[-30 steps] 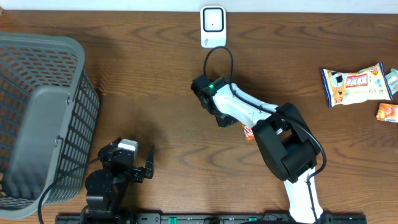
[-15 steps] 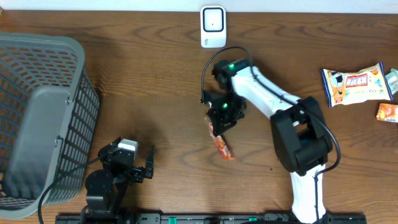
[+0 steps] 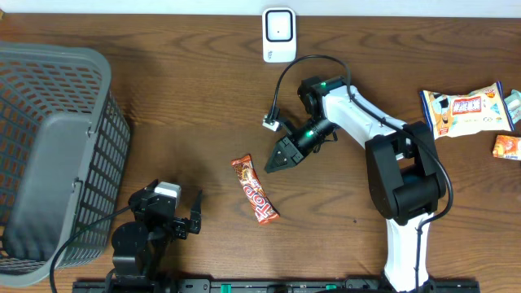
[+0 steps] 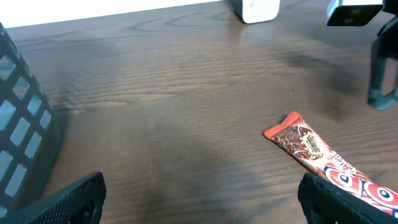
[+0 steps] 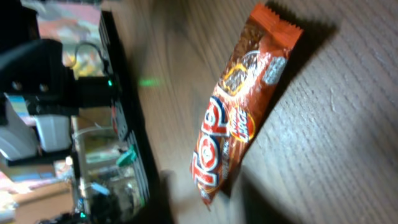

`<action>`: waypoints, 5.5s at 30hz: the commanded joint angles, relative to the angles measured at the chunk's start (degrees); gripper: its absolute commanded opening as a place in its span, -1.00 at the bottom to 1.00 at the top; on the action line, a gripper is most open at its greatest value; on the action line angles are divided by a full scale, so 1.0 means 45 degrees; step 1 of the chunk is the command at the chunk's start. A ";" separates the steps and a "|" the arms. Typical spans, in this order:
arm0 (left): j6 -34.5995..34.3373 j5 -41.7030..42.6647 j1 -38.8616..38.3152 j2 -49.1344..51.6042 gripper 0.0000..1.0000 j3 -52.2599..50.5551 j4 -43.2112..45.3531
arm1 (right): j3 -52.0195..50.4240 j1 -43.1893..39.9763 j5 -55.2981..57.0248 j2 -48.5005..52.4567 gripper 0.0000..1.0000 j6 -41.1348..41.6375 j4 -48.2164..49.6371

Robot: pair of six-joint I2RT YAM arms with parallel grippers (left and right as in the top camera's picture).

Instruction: Scan the item barcode

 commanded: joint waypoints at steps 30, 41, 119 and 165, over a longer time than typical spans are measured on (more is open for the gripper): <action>0.0180 -0.0044 -0.0029 -0.0068 0.97 -0.0165 -0.0257 | 0.0102 0.6790 1.3809 -0.0777 0.25 1.0783 0.2953; 0.0180 -0.0044 -0.0029 -0.0068 0.97 -0.0165 -0.0257 | -0.0214 0.6742 1.3391 0.0461 -0.86 1.0924 0.1957; 0.0180 -0.0044 -0.0029 -0.0068 0.97 -0.0165 -0.0257 | 0.1360 0.2433 1.7826 0.0379 0.67 1.3202 0.0928; 0.0180 -0.0044 -0.0029 -0.0068 0.97 -0.0165 -0.0257 | 0.1545 -0.2016 -0.6951 0.0355 -0.97 0.2817 -0.3390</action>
